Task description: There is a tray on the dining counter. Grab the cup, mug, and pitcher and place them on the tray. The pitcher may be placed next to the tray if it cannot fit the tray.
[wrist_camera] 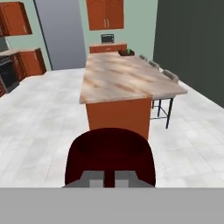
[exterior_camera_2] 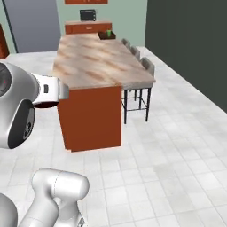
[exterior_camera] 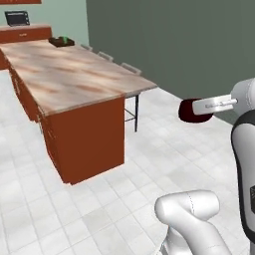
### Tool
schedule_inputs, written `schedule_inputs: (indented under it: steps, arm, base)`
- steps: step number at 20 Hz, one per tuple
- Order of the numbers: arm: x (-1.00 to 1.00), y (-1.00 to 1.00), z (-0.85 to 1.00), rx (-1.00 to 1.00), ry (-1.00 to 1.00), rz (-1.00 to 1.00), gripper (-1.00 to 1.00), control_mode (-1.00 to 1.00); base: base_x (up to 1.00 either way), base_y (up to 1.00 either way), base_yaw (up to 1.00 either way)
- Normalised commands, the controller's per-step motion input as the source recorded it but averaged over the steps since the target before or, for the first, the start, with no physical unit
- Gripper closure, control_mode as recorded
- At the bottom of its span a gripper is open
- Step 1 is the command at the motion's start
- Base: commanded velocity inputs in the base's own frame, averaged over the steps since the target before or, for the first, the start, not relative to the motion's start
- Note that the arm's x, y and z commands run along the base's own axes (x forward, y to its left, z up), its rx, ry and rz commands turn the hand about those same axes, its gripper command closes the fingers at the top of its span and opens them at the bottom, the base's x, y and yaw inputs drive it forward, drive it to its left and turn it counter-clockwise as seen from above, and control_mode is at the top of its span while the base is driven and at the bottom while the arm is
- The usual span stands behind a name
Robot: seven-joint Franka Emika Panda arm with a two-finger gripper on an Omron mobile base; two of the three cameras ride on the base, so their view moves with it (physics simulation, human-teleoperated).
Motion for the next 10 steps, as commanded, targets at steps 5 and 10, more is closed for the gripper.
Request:
schedule_inputs:
  steps: [5,10]
  arm:
    - [0.00,0.00,0.00,0.00,0.00,0.00,1.00,1.00]
    - [0.00,0.00,0.00,0.00,0.00,0.00,1.00,1.00]
  base:
    - [1.00,-0.81,0.00]
    - [1.00,-0.72,0.01]
